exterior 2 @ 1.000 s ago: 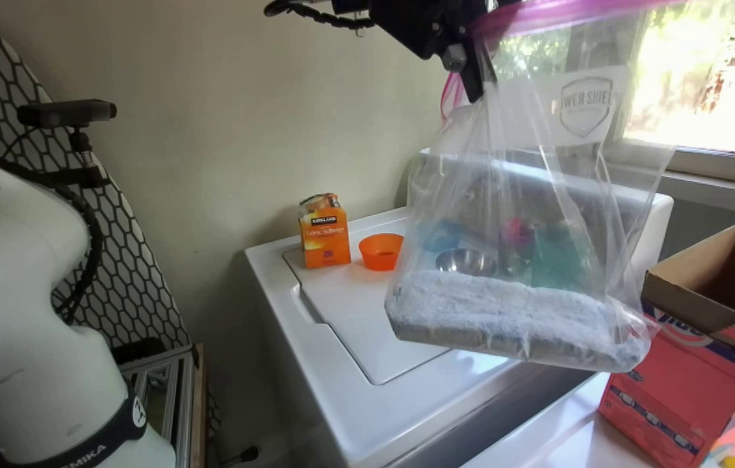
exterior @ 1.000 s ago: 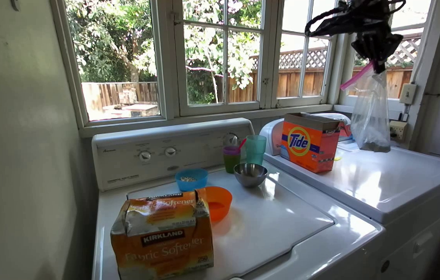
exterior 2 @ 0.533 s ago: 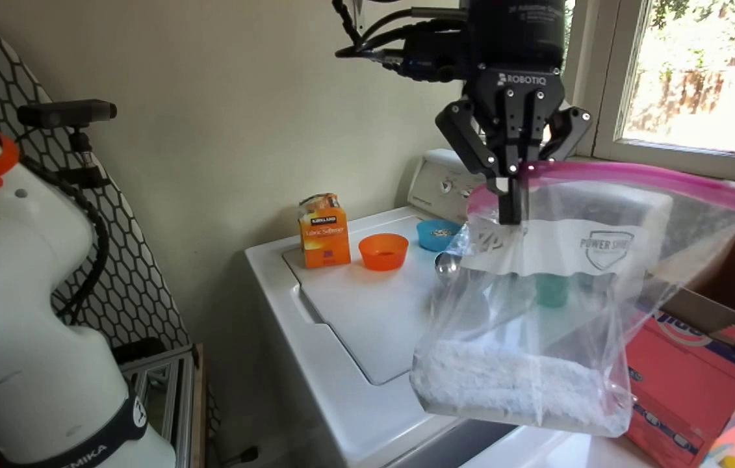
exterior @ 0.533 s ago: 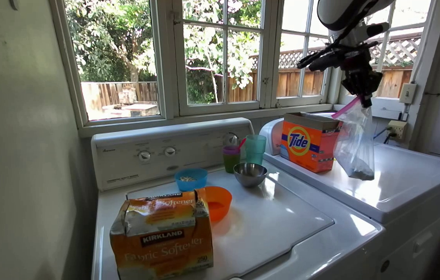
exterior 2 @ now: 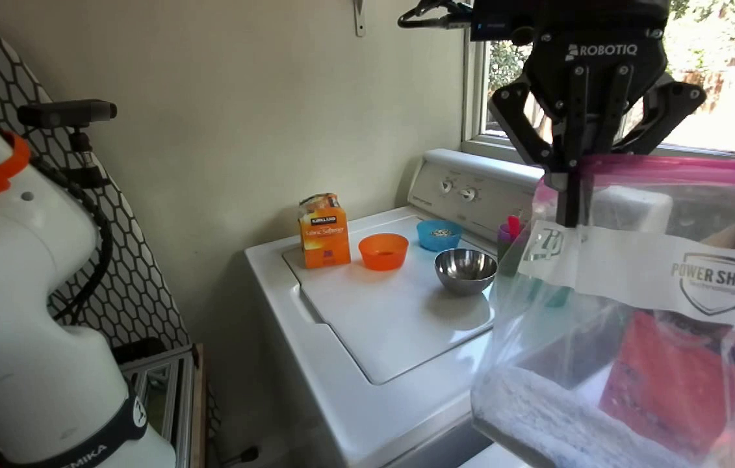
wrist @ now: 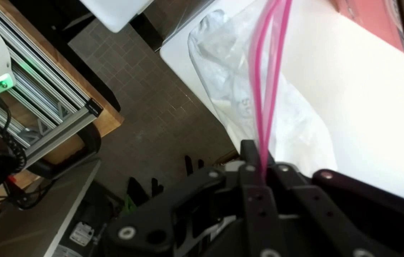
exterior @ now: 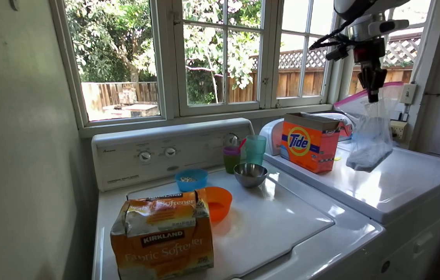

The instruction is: Take the plastic out of the orange box on the right and put it on top of the washing machine on the right.

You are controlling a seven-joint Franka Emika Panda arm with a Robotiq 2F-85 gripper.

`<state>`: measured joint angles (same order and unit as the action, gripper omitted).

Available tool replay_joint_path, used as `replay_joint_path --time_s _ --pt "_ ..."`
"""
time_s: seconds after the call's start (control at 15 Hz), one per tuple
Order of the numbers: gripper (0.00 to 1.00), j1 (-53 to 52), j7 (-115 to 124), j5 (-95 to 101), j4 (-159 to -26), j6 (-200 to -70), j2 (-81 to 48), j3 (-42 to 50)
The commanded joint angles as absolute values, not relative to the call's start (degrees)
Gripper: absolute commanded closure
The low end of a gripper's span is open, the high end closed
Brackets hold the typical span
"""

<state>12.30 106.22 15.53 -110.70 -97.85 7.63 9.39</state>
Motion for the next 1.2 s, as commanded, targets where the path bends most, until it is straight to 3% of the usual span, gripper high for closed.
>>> replay_joint_path --time_s 0.0,1.13 --pt "1.0 13.1 108.0 9.9 -106.2 -96.7 4.8 10.8" --pt "1.0 13.8 82.1 13.8 -91.3 -90.5 -8.5 14.1"
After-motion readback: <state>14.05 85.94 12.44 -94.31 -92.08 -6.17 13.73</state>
